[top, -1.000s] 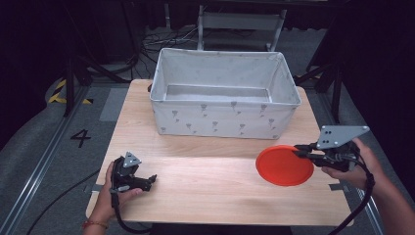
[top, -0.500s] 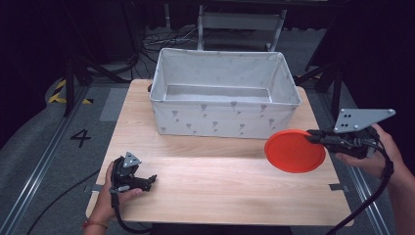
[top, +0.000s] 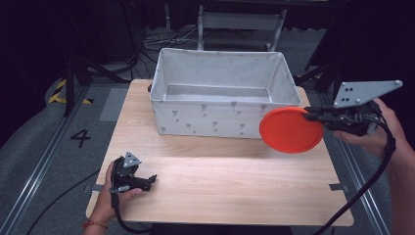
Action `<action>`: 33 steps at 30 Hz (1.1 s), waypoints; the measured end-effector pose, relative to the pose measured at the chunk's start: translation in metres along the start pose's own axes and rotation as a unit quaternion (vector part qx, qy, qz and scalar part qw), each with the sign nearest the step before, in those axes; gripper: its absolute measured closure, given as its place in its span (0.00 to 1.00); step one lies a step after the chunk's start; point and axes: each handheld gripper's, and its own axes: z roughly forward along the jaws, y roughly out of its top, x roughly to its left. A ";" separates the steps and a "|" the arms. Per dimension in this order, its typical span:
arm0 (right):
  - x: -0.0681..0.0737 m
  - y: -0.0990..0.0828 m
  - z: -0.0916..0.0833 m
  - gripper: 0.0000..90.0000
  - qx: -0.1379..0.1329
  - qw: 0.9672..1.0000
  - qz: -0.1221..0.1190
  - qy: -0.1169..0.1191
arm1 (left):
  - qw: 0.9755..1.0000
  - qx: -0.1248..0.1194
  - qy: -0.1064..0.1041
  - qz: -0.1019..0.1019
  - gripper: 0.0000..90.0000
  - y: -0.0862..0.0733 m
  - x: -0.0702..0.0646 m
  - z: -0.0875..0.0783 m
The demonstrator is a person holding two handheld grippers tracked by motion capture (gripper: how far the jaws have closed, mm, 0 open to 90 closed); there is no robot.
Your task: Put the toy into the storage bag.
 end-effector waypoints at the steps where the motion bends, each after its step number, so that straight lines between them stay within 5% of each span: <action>1: -0.002 0.004 0.000 0.92 -0.002 1.000 -0.002 0.000 | 1.000 0.000 0.000 0.000 0.00 0.000 0.000 0.000; 18: -0.036 0.038 0.006 0.92 -0.015 1.000 0.002 -0.025 | 1.000 0.000 0.000 0.000 0.00 0.000 0.000 0.000; 33: -0.084 0.052 0.024 0.92 -0.018 0.998 0.030 -0.054 | 1.000 -0.001 0.001 -0.001 0.00 0.000 0.000 0.000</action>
